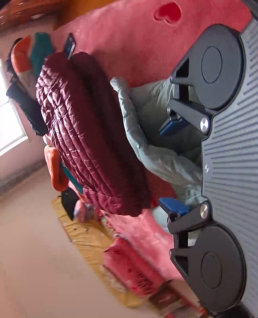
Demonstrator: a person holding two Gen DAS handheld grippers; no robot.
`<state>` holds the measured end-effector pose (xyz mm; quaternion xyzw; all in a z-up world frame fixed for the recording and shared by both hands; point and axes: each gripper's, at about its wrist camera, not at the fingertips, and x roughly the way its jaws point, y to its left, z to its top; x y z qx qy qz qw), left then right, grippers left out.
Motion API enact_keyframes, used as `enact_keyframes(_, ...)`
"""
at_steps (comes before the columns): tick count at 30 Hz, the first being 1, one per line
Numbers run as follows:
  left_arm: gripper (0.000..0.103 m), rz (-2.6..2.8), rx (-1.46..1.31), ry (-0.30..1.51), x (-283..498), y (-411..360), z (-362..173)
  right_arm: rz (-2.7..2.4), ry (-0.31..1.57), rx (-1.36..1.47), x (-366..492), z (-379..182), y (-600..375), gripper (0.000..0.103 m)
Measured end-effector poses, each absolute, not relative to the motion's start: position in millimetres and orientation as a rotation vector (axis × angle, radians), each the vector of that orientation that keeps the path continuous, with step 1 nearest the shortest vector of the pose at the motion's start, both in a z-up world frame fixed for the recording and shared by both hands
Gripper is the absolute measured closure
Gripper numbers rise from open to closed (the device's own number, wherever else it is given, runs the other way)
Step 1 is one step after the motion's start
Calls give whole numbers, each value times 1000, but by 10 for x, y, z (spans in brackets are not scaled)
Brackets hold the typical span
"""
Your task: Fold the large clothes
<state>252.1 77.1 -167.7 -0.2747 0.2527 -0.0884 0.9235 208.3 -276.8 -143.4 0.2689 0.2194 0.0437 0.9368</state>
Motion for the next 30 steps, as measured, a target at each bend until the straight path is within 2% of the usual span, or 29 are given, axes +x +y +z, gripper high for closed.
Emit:
enact_keyframes(1, 12, -188, -556, 515, 2519, 751, -1670, 104, 445, 549, 2178, -1456, -2721, 12)
enact_keyframes(3, 12, -195, -544, 505, 2513, 721, -1656, 149, 432, 518, 2339, -1476, -2582, 2)
enact_keyframes(4, 12, -196, -544, 499, 2511, 722, -1648, 171, 420, 500, 2363, -1464, -2512, 1)
enact_keyframes(10, 12, -89, -618, 380, 2445, 1039, -1539, 404, 417, 207, 2531, -1298, -1886, 0)
enact_keyframes(14, 11, -61, -684, 324, 2390, 1251, -1511, 647, 537, -4, 2487, -1401, -1461, 0)
enact_keyframes(20, 10, -165, -677, 341, 2402, 1247, -1492, 858, 728, -342, 2162, -1678, -1026, 1)
enact_keyframes(30, 8, -483, -526, 498, 2459, 743, -1534, 790, 719, -235, 1702, -1615, -1367, 0)
